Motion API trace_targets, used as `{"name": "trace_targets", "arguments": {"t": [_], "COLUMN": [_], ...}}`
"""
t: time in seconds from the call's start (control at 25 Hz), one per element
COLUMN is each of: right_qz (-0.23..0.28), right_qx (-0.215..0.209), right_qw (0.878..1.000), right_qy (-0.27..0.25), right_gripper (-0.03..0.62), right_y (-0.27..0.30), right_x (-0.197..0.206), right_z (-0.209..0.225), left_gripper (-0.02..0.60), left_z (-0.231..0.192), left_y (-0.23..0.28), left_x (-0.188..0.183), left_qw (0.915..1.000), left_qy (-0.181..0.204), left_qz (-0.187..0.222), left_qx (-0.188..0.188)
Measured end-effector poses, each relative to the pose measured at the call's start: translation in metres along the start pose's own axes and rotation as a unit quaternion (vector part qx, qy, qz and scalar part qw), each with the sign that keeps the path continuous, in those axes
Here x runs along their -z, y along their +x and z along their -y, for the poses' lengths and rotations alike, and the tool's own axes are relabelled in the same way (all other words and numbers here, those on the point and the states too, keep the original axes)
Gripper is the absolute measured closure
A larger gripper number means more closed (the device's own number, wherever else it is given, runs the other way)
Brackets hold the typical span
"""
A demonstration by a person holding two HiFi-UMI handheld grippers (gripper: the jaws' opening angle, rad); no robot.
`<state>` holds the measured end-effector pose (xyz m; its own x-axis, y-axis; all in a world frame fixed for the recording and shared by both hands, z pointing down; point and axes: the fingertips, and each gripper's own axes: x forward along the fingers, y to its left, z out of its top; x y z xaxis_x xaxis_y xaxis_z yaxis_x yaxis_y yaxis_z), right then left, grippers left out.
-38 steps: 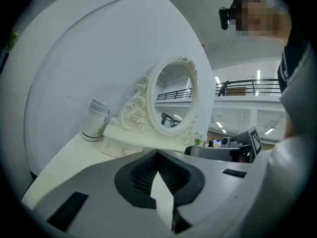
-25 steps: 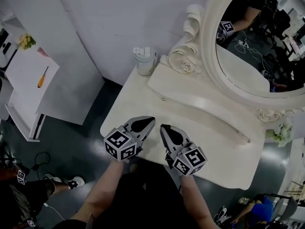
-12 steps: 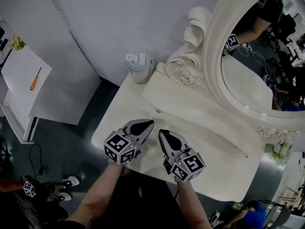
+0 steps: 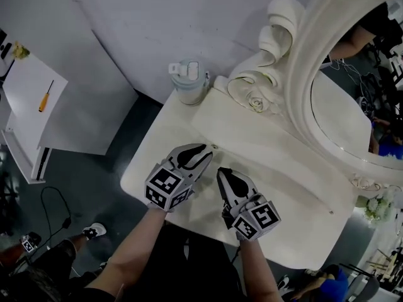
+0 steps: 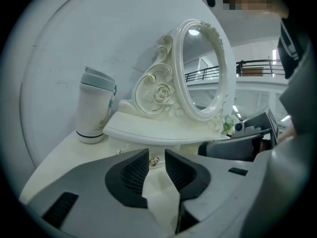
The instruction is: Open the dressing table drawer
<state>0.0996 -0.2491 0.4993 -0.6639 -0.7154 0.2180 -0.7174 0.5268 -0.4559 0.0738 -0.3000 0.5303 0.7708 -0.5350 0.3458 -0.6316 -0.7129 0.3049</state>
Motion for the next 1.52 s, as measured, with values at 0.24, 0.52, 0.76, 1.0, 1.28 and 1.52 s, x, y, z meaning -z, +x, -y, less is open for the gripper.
{"name": "trace_targets", "arguments": {"t": [0.24, 0.52, 0.76, 1.0, 1.28, 1.52], "right_qz": [0.002, 0.007, 0.004, 0.003, 0.002, 0.003], "right_qx": [0.004, 0.015, 0.023, 0.025, 0.029, 0.035], "right_qw": [1.0, 1.0, 1.0, 1.0, 0.999, 0.999], "right_qy": [0.004, 0.005, 0.012, 0.014, 0.017, 0.02], "right_gripper": [0.589, 0.589, 0.589, 0.589, 0.589, 0.589], "right_y": [0.001, -0.001, -0.004, -0.006, -0.011, -0.017], "right_x": [0.0, 0.001, 0.006, 0.009, 0.013, 0.016], "right_z": [0.005, 0.012, 0.015, 0.014, 0.012, 0.01], "left_gripper": [0.409, 0.407, 0.421, 0.458, 0.471, 0.472], "left_z": [-0.004, -0.009, -0.01, -0.009, -0.007, -0.003], "left_y": [0.021, 0.034, 0.04, 0.044, 0.042, 0.036], "left_x": [0.013, 0.026, 0.027, 0.026, 0.027, 0.033], "left_qw": [0.9964, 0.9923, 0.991, 0.9902, 0.9901, 0.9899], "left_qy": [0.028, 0.019, 0.019, 0.016, 0.009, 0.004], "left_qz": [-0.077, -0.117, -0.125, -0.129, -0.129, -0.134], "left_qx": [-0.02, -0.037, -0.045, -0.051, -0.055, -0.048]}}
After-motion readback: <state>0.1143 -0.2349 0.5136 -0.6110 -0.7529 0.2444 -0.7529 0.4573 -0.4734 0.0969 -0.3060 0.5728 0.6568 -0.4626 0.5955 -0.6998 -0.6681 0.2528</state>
